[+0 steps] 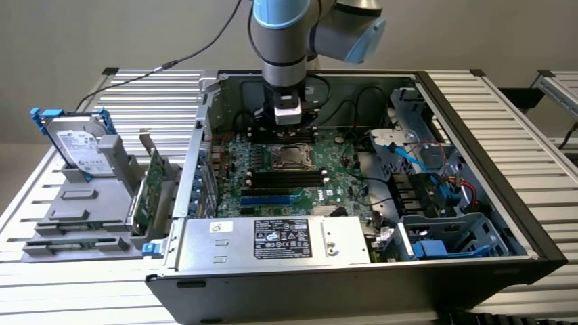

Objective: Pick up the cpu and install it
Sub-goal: 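Install the first cpu locking lever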

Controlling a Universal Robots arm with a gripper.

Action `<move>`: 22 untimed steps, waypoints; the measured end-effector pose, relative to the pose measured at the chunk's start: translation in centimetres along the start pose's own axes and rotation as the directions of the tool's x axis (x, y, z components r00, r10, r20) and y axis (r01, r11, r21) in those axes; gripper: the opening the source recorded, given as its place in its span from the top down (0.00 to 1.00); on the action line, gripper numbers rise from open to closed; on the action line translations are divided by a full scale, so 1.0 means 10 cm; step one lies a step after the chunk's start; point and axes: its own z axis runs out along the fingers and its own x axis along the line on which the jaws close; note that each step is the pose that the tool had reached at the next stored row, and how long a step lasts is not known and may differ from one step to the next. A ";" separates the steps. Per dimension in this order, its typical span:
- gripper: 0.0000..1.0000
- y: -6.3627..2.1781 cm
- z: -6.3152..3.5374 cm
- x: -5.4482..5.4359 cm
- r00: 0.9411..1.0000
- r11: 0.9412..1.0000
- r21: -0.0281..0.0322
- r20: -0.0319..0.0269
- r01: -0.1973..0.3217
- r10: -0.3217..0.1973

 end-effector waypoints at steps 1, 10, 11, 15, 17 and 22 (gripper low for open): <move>0.89 0.000 0.001 0.00 1.000 1.000 0.000 0.000 0.000 0.000; 0.89 0.001 0.008 0.04 1.000 1.000 0.000 0.000 0.000 0.000; 0.89 0.001 0.008 0.04 1.000 1.000 0.000 0.000 0.000 0.000; 0.89 0.002 0.011 0.06 1.000 1.000 0.000 0.000 0.000 0.000; 0.89 0.002 0.012 0.07 1.000 1.000 0.000 0.000 0.000 0.000; 0.89 0.002 0.015 0.09 1.000 1.000 0.000 0.000 0.000 0.000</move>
